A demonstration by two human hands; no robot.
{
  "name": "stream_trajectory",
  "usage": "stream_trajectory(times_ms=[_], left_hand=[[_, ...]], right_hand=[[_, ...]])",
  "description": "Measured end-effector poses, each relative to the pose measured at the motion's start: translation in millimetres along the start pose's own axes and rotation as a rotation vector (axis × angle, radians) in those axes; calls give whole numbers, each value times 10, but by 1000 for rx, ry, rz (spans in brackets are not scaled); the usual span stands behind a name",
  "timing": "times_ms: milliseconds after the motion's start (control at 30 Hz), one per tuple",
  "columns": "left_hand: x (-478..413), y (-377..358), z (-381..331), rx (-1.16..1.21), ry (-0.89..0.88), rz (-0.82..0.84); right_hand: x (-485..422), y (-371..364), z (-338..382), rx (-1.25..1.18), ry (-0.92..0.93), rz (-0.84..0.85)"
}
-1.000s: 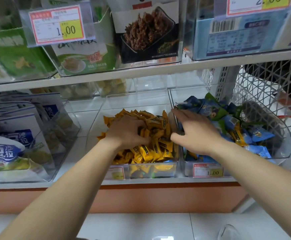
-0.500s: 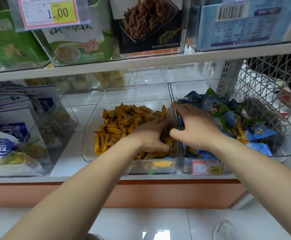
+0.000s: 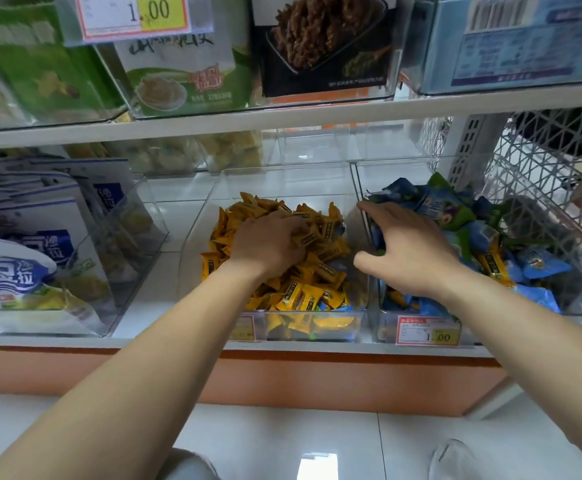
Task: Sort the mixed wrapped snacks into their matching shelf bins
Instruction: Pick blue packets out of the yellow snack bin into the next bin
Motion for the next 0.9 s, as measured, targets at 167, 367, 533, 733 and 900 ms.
stream_trajectory(times_ms=[167,367,533,733,900], left_hand=[[109,225,-356,118,-78,-88],[652,-78,-926,480,-132,485],[808,-167,-740,313,-123,646],[850,-341,-834,-9,-308,706],[935,-437,-798,59,-196,815]], right_hand=[[-9,-6,-11,-8,-3,-20],[-9,-7,-18,-12,2,-33],[-9,-11,-20,-10,4,-28],[25,-4,-11,-20,8,-9],[47,5,-12,-18,18,2]])
Point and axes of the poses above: each hand's wrist, its own x-axis away from the middle knuckle, its own y-axis out of the back of the hand, z = x × y, the point moved 10 cm from there along -x, towards the middle knuckle, and after that the axes turned 14 degrees about -z, right-handed, at the moved point
